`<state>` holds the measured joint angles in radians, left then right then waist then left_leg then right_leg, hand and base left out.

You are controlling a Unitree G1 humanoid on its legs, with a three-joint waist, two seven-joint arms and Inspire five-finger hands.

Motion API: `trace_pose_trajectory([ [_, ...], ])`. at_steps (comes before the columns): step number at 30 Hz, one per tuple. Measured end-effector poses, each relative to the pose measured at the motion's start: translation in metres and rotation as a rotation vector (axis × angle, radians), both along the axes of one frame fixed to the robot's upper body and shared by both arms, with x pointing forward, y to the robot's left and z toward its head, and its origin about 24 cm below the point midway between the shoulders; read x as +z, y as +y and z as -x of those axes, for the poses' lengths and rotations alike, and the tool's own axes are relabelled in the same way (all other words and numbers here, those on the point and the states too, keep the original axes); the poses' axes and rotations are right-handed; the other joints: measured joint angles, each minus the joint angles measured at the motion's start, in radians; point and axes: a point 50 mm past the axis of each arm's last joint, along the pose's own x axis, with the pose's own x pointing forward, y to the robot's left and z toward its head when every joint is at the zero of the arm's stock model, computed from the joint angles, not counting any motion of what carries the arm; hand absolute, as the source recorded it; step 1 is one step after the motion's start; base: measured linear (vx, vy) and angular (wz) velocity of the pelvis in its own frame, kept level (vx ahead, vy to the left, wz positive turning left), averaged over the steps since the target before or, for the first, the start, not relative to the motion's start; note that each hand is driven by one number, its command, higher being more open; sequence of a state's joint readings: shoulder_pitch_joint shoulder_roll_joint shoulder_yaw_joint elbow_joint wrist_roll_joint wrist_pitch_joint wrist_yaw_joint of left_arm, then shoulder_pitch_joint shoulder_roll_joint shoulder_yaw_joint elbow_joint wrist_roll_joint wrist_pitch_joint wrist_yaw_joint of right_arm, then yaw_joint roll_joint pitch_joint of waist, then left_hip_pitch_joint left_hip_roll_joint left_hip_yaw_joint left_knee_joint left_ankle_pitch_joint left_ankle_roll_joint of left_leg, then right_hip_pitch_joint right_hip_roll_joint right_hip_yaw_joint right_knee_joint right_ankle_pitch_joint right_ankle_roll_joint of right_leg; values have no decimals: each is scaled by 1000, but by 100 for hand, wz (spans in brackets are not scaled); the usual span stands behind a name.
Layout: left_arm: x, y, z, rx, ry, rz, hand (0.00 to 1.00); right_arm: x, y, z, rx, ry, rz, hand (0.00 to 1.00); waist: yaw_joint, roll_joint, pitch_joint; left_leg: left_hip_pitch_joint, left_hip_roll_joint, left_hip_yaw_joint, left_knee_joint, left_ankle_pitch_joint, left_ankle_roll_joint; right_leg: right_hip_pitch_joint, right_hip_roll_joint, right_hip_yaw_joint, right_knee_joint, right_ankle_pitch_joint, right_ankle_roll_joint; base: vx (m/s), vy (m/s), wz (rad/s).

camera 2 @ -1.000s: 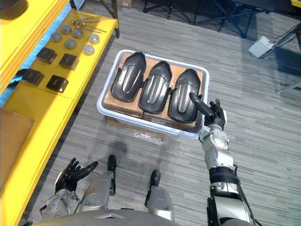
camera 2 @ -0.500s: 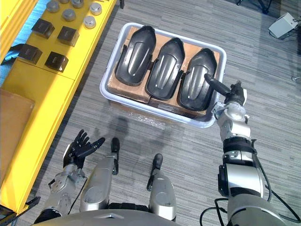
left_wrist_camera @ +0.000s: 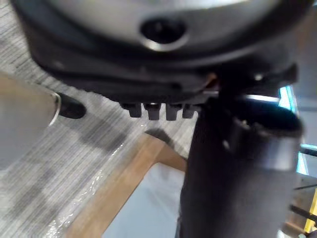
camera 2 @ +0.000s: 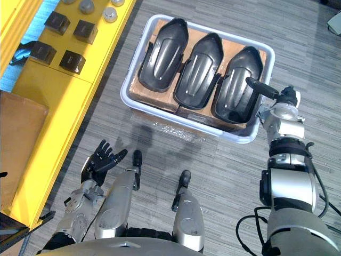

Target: Walk over and take three plastic housings, then place them on the shelf

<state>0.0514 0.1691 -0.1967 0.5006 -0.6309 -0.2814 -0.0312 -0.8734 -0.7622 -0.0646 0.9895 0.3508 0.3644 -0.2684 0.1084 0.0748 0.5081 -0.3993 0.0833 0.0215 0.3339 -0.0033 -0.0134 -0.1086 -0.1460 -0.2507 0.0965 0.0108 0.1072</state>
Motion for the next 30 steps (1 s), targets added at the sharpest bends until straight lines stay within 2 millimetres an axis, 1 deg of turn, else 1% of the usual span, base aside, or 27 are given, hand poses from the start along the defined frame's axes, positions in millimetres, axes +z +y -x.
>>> trace_pose_trajectory([
  [1, 1, -4, -2, -7, -5, 9, 100, 1, -3, 1, -7, 35, 4, 100, 4, 11, 5, -4, 0, -4, 7, 0, 1, -2, 0, -3, 9, -2, -2, -22, 6, 12],
  [2, 1, -6, -2, -9, -5, 15, 100, 1, -4, 1, -7, 51, 11, 100, 6, 16, 5, -8, 0, -5, 12, -1, 2, -5, 0, -4, 12, -4, -2, 0, 0, 0],
  [3, 1, -8, -2, -17, -5, 18, 100, 4, -4, 0, -3, 73, 18, 0, 11, 25, 7, -13, 0, -3, 13, -2, 2, -16, -2, -3, 23, -7, -5, -34, 16, -3],
  [6, 0, -16, -2, -32, 2, 50, 100, 7, -9, 2, -2, 120, 35, 0, 22, 51, 10, -20, 1, 0, 12, 0, 4, -31, -7, -2, 34, -8, -4, -13, 5, -2],
  [7, -1, -19, -1, -42, 5, 56, 100, 7, -12, 3, -4, 150, 63, 0, 26, 62, 9, -25, 0, 0, 12, 1, 5, -41, -10, -2, 43, -11, -3, 0, 0, 0],
  [9, -1, -21, -1, -47, 8, 58, 100, 10, -17, 6, -20, 195, 124, 0, 32, 73, 12, -34, 0, -1, 11, 5, 6, -55, -11, -1, 54, -12, -3, 0, 0, 0],
  [12, -2, -22, -1, -21, 16, 90, 100, 21, -33, 17, -50, 224, 173, 0, 36, 78, 12, -39, 0, 1, 8, 7, 5, -68, -14, 1, 68, -19, -1, 0, -2, -1],
  [16, -2, -25, -1, -12, 19, 104, 100, 24, -38, 20, -62, 266, 245, 0, 27, 79, 12, -44, -2, -1, 2, 11, 3, -94, -22, -3, 112, -44, 0, 17, -14, 3],
  [17, -2, -26, -1, -11, 20, 105, 100, 24, -38, 20, -60, 270, 247, 0, 26, 79, 12, -44, -2, -3, 0, 12, 2, -95, -22, -4, 117, -48, 0, 34, -25, 5],
  [20, -2, -27, -1, -2, 21, 114, 100, 11, -36, 22, -36, 328, 251, 0, 26, 79, 11, -44, -2, -14, -7, 24, -1, -100, -24, -19, 140, -66, -3, 39, -30, 13],
  [21, -2, -27, -1, -1, 22, 115, 100, 8, -32, 19, -17, 335, 262, 0, 24, 80, 10, -44, -2, -17, -6, 25, -2, -104, -25, -21, 154, -74, -5, 29, -32, 12],
  [23, -1, -28, -1, 0, 16, 121, 100, 9, -32, 18, -24, 342, 293, 0, 30, 83, 9, -43, -2, -23, -6, 26, -5, -107, -27, -28, 171, -85, -6, 19, -28, 13],
  [26, 2, -27, -2, 28, 6, 201, 100, 12, -32, 17, -24, 353, 348, 0, 31, 83, 9, -39, -2, -34, -6, 29, -9, -105, -27, -42, 191, -98, -12, 0, -21, 11],
  [30, 7, -28, -4, 22, -11, 233, 100, 15, -28, 13, 2, 335, 394, 0, 25, 83, 9, -26, -1, -39, -8, 32, -11, -94, -26, -46, 200, -105, -14, -12, 1, 2],
])
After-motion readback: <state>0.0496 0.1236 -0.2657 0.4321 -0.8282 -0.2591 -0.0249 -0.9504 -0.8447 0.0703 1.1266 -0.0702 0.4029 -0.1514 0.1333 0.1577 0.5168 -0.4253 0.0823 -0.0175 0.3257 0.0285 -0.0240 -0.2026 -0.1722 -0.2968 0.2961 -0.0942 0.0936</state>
